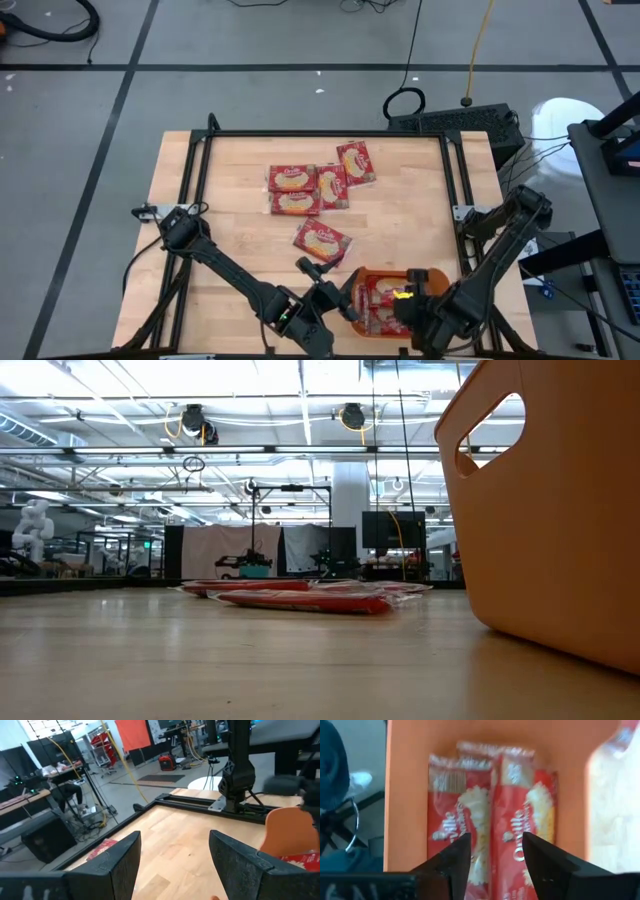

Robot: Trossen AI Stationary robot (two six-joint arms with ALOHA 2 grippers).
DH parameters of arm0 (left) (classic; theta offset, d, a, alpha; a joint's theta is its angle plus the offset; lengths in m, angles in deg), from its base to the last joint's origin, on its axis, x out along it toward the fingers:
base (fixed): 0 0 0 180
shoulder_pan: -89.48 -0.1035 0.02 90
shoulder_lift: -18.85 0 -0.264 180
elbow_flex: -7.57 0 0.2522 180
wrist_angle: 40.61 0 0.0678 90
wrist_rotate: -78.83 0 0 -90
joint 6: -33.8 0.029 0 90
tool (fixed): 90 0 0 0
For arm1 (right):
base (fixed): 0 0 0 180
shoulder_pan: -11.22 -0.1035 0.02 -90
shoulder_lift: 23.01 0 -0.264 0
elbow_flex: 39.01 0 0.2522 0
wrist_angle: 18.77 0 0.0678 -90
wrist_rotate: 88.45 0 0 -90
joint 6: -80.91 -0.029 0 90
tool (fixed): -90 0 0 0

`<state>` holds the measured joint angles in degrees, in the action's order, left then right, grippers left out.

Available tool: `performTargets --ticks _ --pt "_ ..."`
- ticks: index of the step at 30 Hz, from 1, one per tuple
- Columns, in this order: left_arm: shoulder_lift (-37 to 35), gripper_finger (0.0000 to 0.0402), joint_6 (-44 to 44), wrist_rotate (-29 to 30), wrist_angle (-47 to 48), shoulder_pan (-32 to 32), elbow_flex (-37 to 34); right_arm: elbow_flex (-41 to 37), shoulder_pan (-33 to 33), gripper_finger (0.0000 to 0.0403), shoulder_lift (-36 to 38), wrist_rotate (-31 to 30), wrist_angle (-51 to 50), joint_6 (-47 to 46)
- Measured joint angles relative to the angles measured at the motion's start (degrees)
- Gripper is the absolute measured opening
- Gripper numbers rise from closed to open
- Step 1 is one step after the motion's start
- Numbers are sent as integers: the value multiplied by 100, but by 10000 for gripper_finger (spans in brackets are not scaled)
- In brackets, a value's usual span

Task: Sort popcorn bags into baskets
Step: Put the red popcorn bag into the orange bin

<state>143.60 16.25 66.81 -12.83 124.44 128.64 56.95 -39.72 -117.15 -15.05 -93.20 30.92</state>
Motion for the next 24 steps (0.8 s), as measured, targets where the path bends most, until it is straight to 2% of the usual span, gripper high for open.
performTargets --ticks 4,9,13,15,19,24 --pt "0 239 -329 -11 325 2 0 -2 -157 170 359 -511 8 37" --pt "0 239 -1230 -79 1241 40 0 -216 -666 163 696 -2212 177 188" --pt "2 239 -2229 -548 2301 55 0 -691 -900 160 817 -3416 613 556" --pt "2 239 -2746 -793 2824 49 -1 -935 -918 160 858 -3649 899 829" --pt "7 239 -3337 -1321 3297 -4 -292 -1454 -901 160 902 -4041 1438 1421" --pt "11 239 -3838 -1702 3415 -124 -748 -2137 -874 160 928 -5112 2112 2078"
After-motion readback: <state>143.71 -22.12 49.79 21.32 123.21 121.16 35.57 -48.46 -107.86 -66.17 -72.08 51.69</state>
